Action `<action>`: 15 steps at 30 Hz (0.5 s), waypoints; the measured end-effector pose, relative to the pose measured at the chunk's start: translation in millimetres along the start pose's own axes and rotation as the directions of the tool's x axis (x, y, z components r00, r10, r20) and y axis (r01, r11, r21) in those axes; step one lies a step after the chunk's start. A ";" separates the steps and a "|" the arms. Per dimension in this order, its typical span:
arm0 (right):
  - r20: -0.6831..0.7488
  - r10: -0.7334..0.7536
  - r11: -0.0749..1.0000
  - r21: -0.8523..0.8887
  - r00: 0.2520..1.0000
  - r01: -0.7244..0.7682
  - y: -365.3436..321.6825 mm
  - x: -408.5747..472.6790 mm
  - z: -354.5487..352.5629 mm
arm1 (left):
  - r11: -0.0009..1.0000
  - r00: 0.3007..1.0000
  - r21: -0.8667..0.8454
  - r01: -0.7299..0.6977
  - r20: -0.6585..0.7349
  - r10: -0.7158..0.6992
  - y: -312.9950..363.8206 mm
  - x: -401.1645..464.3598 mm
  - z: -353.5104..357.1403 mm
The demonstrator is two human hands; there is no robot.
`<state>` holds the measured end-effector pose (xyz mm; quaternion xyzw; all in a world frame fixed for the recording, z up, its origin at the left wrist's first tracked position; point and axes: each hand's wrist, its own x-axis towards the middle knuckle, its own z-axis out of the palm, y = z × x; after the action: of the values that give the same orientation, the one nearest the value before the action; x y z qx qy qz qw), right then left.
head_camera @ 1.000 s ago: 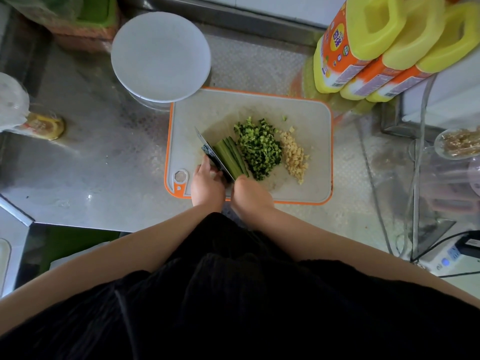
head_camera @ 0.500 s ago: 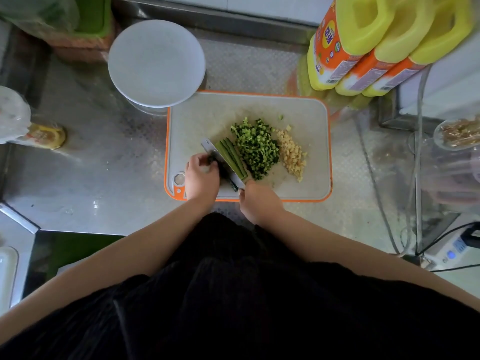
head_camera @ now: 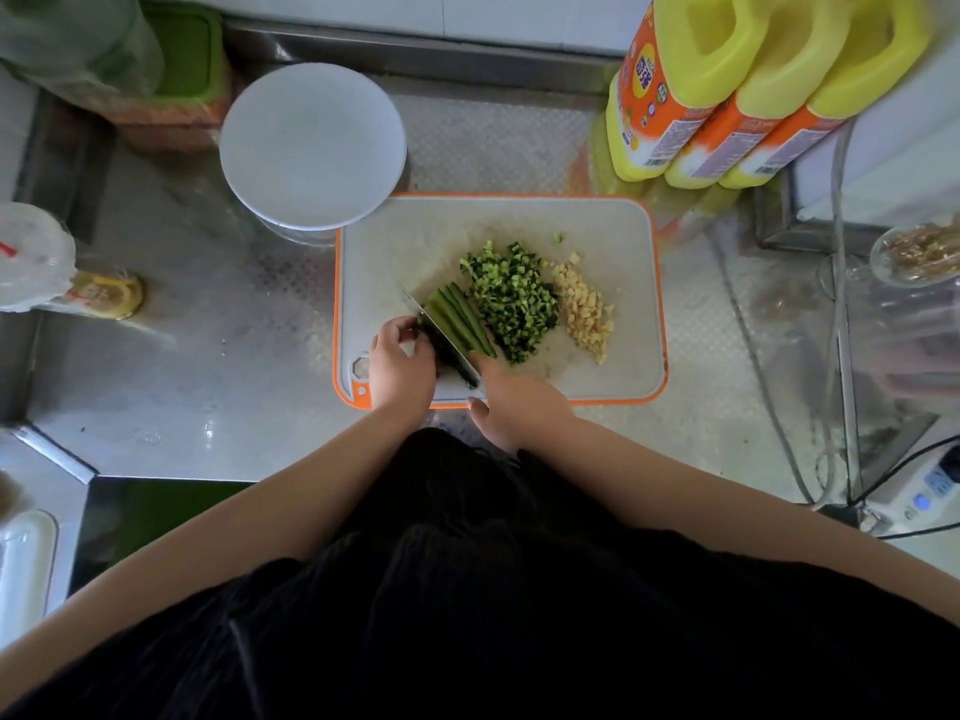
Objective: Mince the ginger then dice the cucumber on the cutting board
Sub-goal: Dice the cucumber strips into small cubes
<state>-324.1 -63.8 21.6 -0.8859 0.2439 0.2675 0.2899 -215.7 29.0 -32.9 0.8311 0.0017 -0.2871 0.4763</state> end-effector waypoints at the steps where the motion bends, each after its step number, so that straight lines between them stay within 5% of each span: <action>1: 0.009 0.010 1.000 -0.009 1.000 -0.010 -0.1 0.6 -0.6 | 1.000 1.000 0.000 0.003 0.004 -0.003 0.9 -0.7 -0.6; 15: -0.169 0.052 0.992 0.125 0.984 -0.031 5.6 2.0 0.6 | 0.988 0.993 -0.108 0.108 -0.044 -0.113 0.1 6.4 -6.3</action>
<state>-326.1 -67.9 17.8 -0.8812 0.3022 0.1805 0.3157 -207.4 32.2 -33.5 0.8104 0.0748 -0.2916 0.5026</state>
